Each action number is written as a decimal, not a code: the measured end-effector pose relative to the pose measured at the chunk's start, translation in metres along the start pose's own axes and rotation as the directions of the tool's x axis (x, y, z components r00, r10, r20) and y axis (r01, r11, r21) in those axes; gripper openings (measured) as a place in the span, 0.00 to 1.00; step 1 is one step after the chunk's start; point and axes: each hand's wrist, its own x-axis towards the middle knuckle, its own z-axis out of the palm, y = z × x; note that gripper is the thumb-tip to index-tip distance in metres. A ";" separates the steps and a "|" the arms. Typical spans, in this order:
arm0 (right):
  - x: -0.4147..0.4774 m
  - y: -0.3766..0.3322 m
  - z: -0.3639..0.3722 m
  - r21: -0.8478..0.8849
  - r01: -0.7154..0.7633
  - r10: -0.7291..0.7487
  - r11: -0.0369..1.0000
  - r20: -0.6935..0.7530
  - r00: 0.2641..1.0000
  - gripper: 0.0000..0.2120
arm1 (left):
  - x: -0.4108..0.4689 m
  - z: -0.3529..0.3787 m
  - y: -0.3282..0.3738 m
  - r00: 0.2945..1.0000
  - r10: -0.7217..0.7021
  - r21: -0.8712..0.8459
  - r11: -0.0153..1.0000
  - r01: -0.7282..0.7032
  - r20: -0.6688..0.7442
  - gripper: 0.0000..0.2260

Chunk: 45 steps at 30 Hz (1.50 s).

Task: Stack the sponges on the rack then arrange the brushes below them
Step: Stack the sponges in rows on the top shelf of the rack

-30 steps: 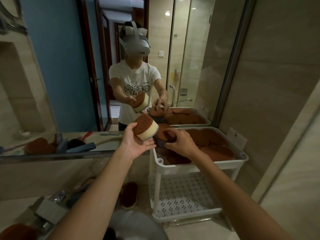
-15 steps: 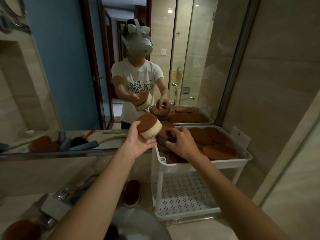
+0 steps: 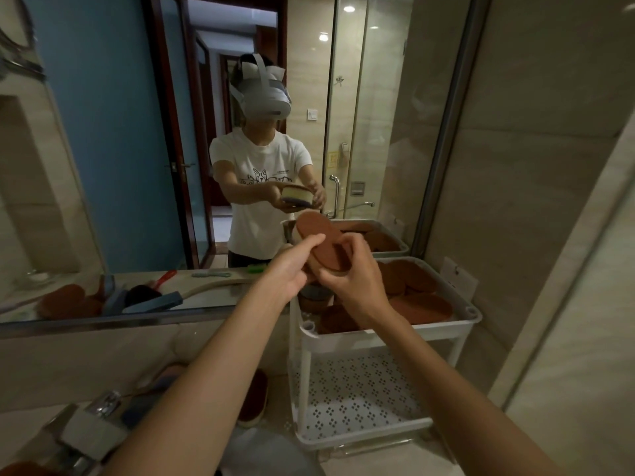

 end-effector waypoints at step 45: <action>-0.097 -0.060 0.081 0.148 0.148 -0.172 0.978 0.164 0.971 0.18 | -0.106 -0.121 -0.051 0.758 0.571 0.844 0.534 -0.051 -0.316 0.10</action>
